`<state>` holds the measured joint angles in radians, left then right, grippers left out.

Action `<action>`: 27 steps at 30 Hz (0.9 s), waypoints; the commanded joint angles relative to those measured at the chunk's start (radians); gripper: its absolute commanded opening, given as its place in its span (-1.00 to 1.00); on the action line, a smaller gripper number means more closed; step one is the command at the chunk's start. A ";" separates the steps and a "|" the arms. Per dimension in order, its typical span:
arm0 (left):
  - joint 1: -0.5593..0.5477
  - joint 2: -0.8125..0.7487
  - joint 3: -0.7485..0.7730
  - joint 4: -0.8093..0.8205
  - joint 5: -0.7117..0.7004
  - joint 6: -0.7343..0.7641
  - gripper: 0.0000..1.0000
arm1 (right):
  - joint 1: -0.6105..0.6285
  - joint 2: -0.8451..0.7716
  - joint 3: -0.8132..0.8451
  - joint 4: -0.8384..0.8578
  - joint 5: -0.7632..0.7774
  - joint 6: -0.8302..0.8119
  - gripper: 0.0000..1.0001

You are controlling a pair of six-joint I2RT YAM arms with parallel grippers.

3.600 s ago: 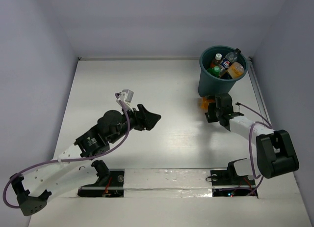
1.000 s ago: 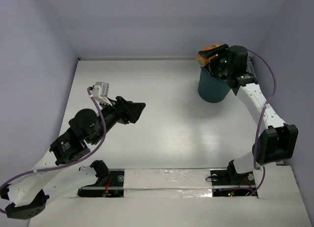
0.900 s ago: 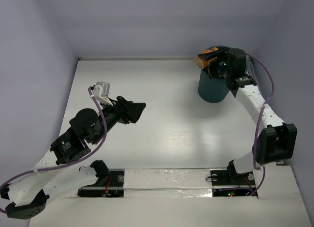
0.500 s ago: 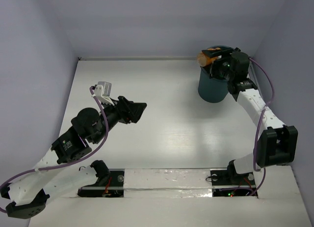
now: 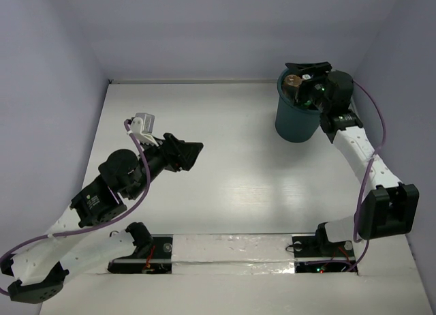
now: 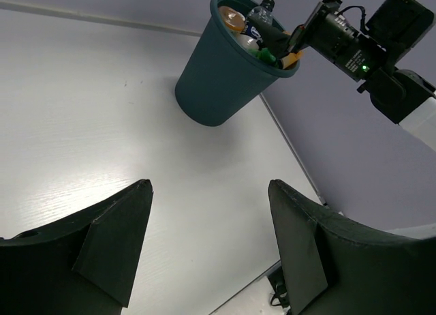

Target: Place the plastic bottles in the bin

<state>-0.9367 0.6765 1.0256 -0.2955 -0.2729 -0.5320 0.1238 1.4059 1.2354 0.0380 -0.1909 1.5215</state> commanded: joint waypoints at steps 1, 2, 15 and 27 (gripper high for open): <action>-0.007 0.001 0.062 0.009 -0.034 0.007 0.32 | -0.007 -0.070 0.064 0.071 -0.015 -0.006 0.59; -0.007 0.005 0.071 0.006 -0.038 0.009 0.32 | -0.007 -0.079 0.076 0.072 -0.021 -0.033 0.42; -0.007 0.152 0.414 -0.149 -0.098 0.073 0.98 | -0.007 -0.476 0.200 -0.126 -0.409 -0.596 -0.73; -0.007 0.170 0.596 -0.225 -0.175 0.109 0.98 | -0.007 -0.825 0.271 -0.584 -0.045 -0.925 1.00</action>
<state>-0.9367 0.8577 1.5974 -0.5262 -0.4210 -0.4541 0.1238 0.5560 1.4883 -0.3714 -0.3622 0.7204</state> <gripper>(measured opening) 0.990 0.996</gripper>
